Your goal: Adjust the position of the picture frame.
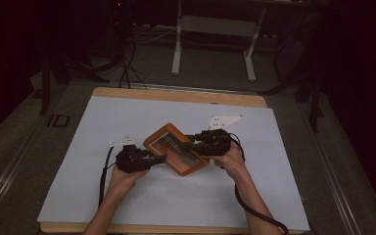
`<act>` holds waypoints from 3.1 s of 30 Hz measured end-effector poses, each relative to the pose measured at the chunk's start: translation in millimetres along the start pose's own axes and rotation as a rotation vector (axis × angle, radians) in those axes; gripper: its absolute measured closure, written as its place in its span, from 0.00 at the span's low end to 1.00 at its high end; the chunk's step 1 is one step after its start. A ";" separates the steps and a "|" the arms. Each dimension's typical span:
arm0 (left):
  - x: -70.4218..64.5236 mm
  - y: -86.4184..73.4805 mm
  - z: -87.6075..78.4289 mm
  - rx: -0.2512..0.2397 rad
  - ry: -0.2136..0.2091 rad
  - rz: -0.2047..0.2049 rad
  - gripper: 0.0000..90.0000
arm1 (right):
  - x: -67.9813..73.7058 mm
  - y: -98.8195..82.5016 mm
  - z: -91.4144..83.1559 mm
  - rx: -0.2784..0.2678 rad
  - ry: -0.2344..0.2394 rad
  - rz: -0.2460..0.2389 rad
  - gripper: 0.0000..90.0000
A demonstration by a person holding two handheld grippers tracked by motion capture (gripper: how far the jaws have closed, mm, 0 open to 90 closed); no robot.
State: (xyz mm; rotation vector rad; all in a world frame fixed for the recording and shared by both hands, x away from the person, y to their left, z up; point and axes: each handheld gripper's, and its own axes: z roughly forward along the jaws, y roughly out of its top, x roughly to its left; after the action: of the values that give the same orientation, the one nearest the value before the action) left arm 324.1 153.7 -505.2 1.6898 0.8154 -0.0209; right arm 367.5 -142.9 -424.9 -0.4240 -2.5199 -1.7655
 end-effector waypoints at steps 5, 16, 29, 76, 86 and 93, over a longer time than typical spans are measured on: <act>-2.8 2.3 -3.3 0.007 -0.008 0.023 0.64 | -0.7 -2.9 -5.7 0.002 0.002 -0.006 0.77; -3.3 7.9 -13.7 -0.017 0.011 0.024 0.68 | -2.3 -15.1 -2.6 0.054 -0.056 -0.006 0.76; -4.5 13.7 -13.0 0.004 0.031 0.028 0.70 | -4.3 -42.4 1.3 0.049 -0.061 0.118 0.74; 34.5 12.8 34.4 0.083 0.204 -0.199 0.66 | -49.8 -78.6 17.9 0.124 -0.236 0.548 0.61; 53.5 13.9 45.3 0.149 0.163 -0.263 0.63 | -56.4 -86.3 15.6 0.139 -0.295 0.619 0.64; 55.6 11.9 52.7 0.180 0.181 -0.256 0.58 | -59.8 -89.6 17.0 0.157 -0.296 0.645 0.62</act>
State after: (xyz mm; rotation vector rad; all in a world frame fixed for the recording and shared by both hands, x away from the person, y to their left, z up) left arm 393.4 135.2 -534.7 1.7619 1.1922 -0.1224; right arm 405.5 -167.5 -524.2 -1.3817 -2.2649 -1.3202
